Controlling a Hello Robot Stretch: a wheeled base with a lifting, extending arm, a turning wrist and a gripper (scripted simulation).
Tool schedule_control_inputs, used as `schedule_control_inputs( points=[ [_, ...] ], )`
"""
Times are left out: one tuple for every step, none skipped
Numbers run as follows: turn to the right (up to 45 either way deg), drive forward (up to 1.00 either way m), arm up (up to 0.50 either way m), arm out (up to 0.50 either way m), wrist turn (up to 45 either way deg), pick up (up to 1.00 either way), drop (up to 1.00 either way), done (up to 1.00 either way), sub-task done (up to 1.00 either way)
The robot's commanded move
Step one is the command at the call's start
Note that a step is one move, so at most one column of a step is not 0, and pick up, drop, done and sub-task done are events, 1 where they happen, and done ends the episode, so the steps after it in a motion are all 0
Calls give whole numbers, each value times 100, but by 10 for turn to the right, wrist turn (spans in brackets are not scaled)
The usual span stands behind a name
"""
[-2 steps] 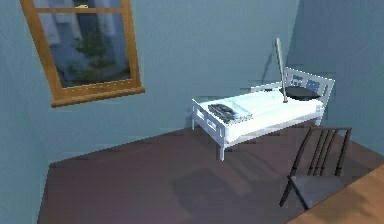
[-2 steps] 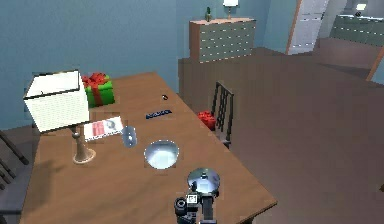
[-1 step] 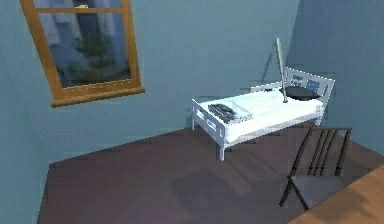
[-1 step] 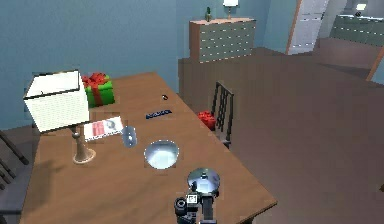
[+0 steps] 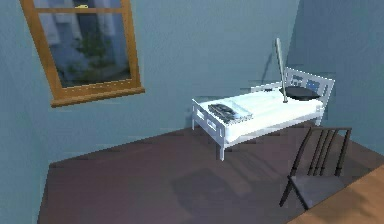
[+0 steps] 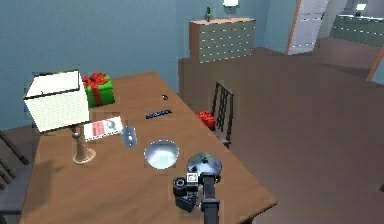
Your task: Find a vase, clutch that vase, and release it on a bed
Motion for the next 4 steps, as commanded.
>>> schedule_control_inputs(
  points=[
    [0, 0, 34, 0, 0, 0, 0, 0, 0],
    [0, 0, 0, 0, -450, 0, 0, 0, 0],
    [0, 0, 0, 0, -450, 0, 0, 0, 0],
    [0, 0, 0, 0, -450, 0, 0, 0, 0]
  ],
)
